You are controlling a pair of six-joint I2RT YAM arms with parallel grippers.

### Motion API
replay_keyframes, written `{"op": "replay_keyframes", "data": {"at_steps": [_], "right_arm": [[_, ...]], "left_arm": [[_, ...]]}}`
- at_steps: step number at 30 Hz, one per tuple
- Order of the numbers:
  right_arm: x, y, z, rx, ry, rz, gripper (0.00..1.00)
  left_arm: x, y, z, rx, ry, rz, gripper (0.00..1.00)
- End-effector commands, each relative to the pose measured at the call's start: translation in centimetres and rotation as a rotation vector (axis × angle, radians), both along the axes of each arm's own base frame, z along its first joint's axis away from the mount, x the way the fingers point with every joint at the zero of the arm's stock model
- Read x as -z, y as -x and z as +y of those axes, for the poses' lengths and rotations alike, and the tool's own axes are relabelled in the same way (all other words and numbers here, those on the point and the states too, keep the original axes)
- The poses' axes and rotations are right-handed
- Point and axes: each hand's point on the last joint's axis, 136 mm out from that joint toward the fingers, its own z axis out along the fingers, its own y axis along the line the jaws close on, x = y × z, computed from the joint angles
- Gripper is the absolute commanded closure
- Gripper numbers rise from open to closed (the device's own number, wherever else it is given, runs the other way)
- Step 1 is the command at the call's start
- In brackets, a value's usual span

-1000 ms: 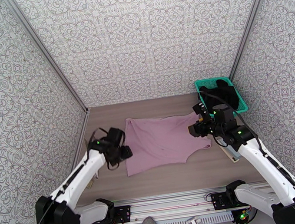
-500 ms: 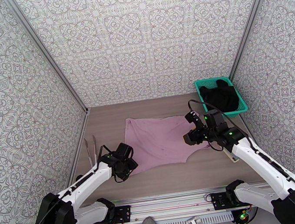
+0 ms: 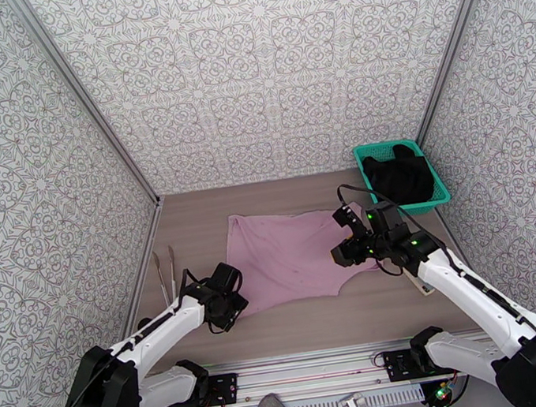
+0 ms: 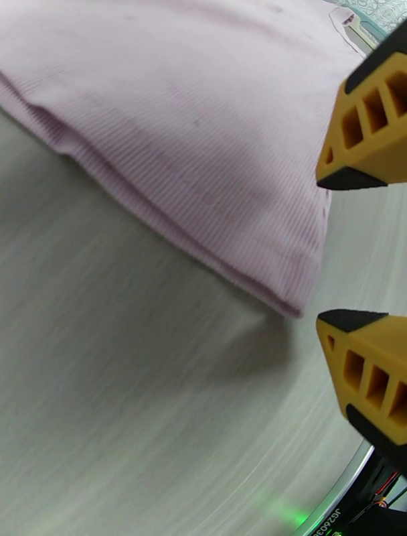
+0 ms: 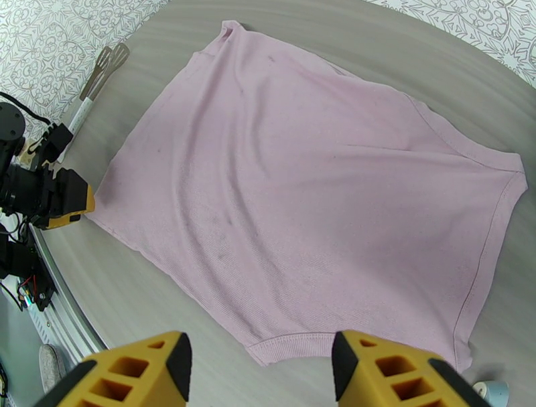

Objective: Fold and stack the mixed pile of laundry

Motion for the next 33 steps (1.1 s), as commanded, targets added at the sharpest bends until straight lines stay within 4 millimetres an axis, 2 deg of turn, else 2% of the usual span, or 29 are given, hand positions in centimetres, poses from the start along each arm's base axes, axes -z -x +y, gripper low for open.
{"op": "replay_keyframes", "data": {"at_steps": [1, 7, 11, 15, 25, 33], "right_arm": [[0.5, 0.3, 0.5, -0.020, -0.004, 0.014, 0.40], [0.5, 0.5, 0.4, -0.023, -0.005, 0.015, 0.41], [0.4, 0.6, 0.5, -0.026, -0.006, 0.012, 0.41], [0.3, 0.6, 0.4, -0.026, -0.005, 0.008, 0.41], [0.5, 0.6, 0.5, -0.032, -0.004, 0.013, 0.41], [0.7, 0.7, 0.5, -0.032, 0.000, 0.021, 0.41]], "left_arm": [[0.4, 0.5, 0.9, -0.024, -0.024, 0.018, 0.48], [0.7, 0.0, 1.4, -0.019, -0.035, 0.010, 0.50], [-0.5, -0.7, 2.6, 0.015, -0.111, 0.000, 0.53], [-1.1, -0.7, 2.9, 0.022, -0.122, 0.002, 0.53], [0.9, -0.5, 1.0, 0.016, -0.026, 0.022, 0.50], [2.5, -0.5, 0.1, 0.032, -0.022, 0.063, 0.49]]}}
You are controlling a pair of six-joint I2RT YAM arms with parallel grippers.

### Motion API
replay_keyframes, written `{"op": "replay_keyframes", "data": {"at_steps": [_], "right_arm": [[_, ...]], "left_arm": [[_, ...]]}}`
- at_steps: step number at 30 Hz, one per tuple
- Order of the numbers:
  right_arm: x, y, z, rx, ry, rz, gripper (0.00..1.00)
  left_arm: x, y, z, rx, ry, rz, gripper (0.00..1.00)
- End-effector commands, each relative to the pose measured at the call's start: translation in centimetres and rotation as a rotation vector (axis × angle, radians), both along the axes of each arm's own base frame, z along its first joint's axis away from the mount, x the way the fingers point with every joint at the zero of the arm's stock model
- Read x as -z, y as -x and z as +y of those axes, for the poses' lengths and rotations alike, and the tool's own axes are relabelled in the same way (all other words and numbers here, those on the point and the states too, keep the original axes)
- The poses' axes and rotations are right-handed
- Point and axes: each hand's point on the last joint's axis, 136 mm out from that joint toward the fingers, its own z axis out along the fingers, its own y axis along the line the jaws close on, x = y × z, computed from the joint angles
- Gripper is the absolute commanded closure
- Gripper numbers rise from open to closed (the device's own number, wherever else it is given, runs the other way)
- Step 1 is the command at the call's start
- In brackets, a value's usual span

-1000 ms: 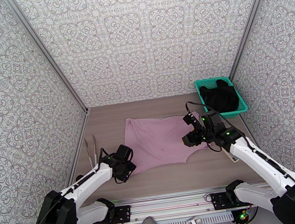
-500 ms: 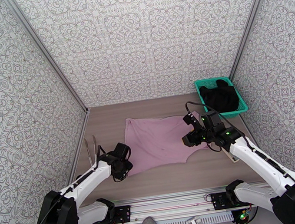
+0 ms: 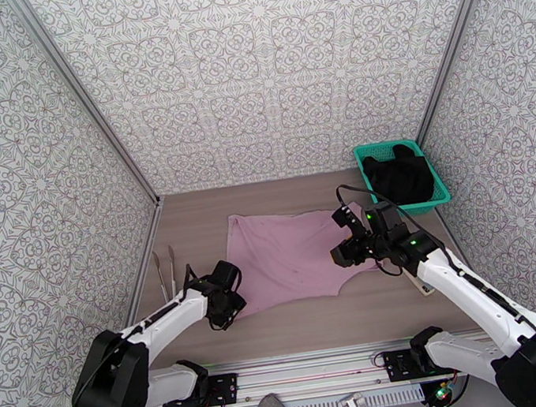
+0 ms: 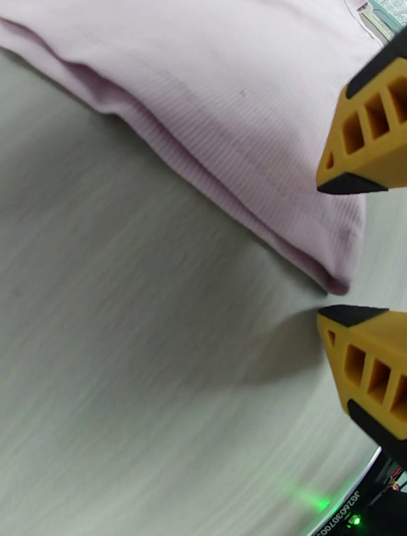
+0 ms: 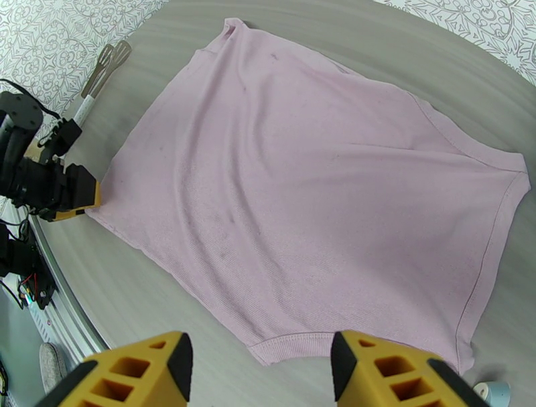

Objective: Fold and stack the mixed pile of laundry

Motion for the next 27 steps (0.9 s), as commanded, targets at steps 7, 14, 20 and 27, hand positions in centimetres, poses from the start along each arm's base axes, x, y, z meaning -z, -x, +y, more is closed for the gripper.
{"op": "replay_keyframes", "data": {"at_steps": [7, 14, 20, 27], "right_arm": [[0.8, 0.7, 0.2, -0.021, 0.009, 0.023, 0.43], [1.8, 1.2, 1.3, -0.053, 0.027, 0.049, 0.44], [6.2, 3.8, 4.5, -0.178, 0.225, 0.091, 0.43], [12.6, 8.1, 6.7, -0.337, 0.454, 0.137, 0.43]], "left_arm": [[1.7, -0.4, -0.1, 0.001, 0.003, 0.026, 0.71], [1.0, -2.6, 3.0, -0.006, -0.038, 0.018, 1.00], [-0.5, -2.9, 4.7, -0.017, -0.038, -0.008, 1.00], [-0.6, -2.2, 4.5, -0.007, 0.007, -0.019, 1.00]]}}
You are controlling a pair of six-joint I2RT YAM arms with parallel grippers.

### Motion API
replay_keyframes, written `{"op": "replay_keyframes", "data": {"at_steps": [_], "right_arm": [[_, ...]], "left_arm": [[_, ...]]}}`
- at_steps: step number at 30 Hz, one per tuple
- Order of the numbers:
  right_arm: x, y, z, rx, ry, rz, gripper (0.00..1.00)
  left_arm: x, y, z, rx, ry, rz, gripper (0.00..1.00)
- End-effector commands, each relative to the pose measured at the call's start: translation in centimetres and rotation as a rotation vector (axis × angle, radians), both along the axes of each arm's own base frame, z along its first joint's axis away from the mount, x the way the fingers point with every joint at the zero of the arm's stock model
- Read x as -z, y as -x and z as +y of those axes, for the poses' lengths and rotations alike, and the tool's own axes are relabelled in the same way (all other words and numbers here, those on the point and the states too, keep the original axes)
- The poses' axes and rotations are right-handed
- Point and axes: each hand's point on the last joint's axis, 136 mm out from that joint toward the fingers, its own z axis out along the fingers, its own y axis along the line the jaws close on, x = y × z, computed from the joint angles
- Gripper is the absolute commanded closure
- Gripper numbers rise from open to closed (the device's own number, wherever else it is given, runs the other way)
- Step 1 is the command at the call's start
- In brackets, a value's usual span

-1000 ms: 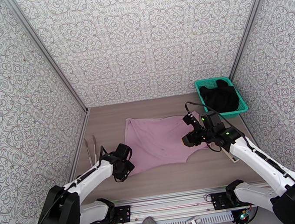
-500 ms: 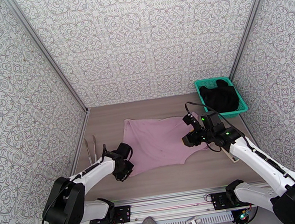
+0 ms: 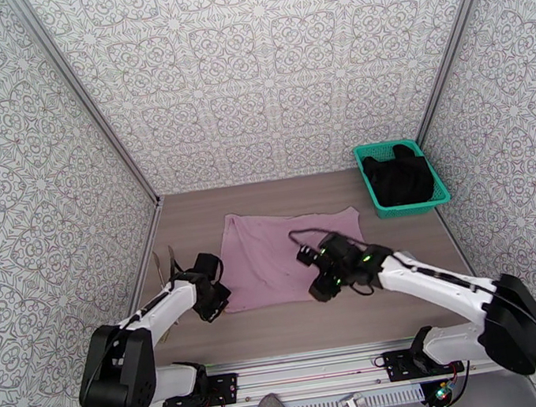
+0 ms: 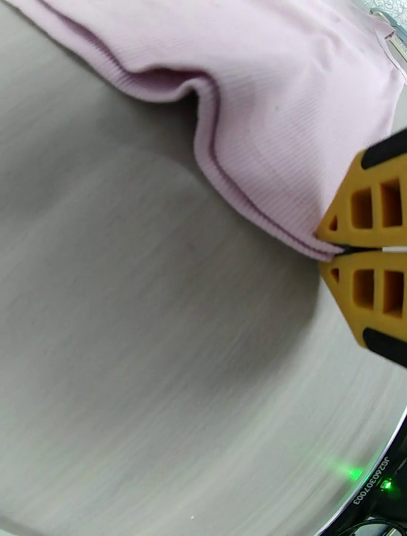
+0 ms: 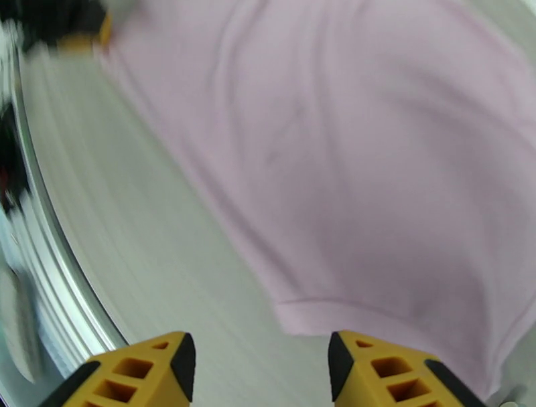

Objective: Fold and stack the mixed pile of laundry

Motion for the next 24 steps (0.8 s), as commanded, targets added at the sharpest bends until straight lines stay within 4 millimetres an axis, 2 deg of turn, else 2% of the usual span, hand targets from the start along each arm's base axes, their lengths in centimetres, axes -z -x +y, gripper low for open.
{"op": "replay_keyframes", "data": {"at_steps": [1, 8, 15, 24], "right_arm": [[3.0, 1.3, -0.6, -0.050, 0.145, -0.014, 0.44], [5.1, 1.3, -0.5, -0.058, 0.282, -0.023, 0.48], [5.4, 0.2, -1.0, -0.034, 0.351, -0.059, 0.50], [6.0, -1.1, -0.8, -0.045, 0.411, -0.088, 0.54]], "left_arm": [[0.0, 0.2, 0.1, 0.025, 0.018, -0.012, 1.00], [-0.6, 0.4, 0.0, 0.035, 0.041, -0.021, 1.00], [-0.8, 0.5, 0.0, 0.041, 0.051, -0.025, 1.00], [-0.6, 0.5, 0.0, 0.043, 0.054, -0.019, 1.00]]}}
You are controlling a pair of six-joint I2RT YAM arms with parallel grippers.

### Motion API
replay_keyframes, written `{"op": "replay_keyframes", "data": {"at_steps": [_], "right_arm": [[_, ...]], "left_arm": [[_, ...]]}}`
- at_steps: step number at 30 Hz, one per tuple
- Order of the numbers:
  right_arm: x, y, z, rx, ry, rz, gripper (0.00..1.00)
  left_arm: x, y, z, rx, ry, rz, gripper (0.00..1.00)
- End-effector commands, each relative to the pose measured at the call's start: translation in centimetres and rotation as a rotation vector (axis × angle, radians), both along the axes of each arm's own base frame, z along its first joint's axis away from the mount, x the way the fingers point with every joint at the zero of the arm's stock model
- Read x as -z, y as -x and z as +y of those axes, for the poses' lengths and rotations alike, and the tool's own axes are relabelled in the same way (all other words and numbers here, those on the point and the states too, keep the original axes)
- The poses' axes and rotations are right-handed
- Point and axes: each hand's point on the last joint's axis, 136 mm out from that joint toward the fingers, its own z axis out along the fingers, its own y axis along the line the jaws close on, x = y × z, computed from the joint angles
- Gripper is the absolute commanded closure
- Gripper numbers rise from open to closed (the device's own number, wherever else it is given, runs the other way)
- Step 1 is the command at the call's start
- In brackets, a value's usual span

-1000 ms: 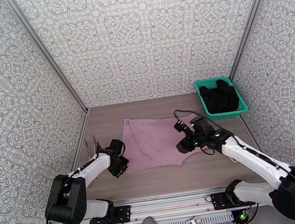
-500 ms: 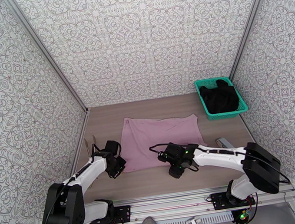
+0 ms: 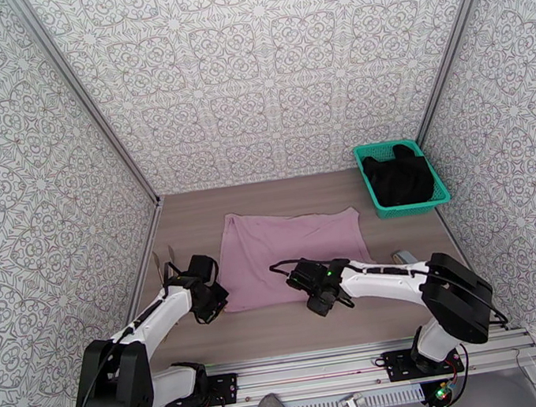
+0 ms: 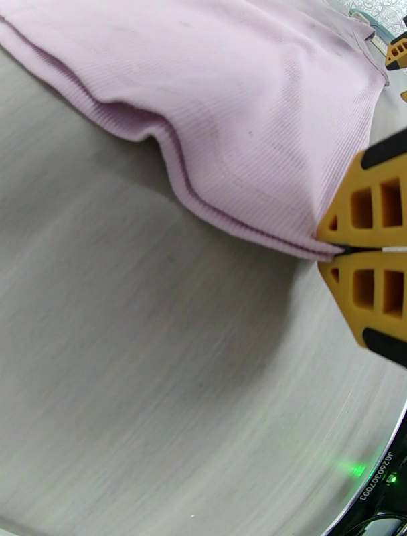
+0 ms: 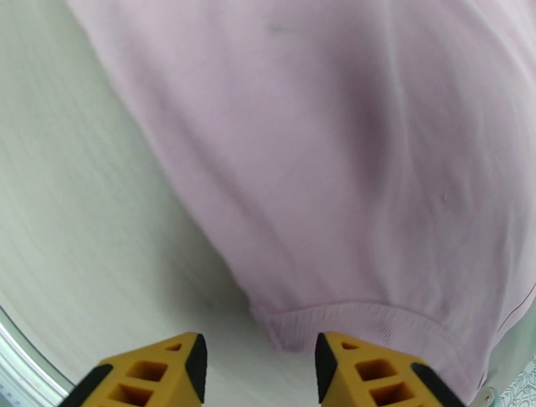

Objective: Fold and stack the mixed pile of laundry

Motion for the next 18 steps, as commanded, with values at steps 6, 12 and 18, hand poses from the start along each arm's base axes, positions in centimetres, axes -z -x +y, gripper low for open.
{"op": "replay_keyframes", "data": {"at_steps": [6, 12, 18], "right_arm": [[0.7, -0.4, -0.1, -0.014, 0.067, 0.007, 0.63], [1.1, -0.1, -0.1, -0.018, 0.075, 0.028, 0.75], [1.5, 0.1, 0.4, -0.032, 0.074, 0.057, 0.92]], "left_arm": [[0.2, 0.5, 0.4, 0.010, 0.007, 0.014, 1.00], [-0.2, 0.4, 0.4, 0.010, 0.016, 0.006, 1.00], [-0.5, 0.6, 0.3, 0.014, 0.023, 0.004, 1.00]]}}
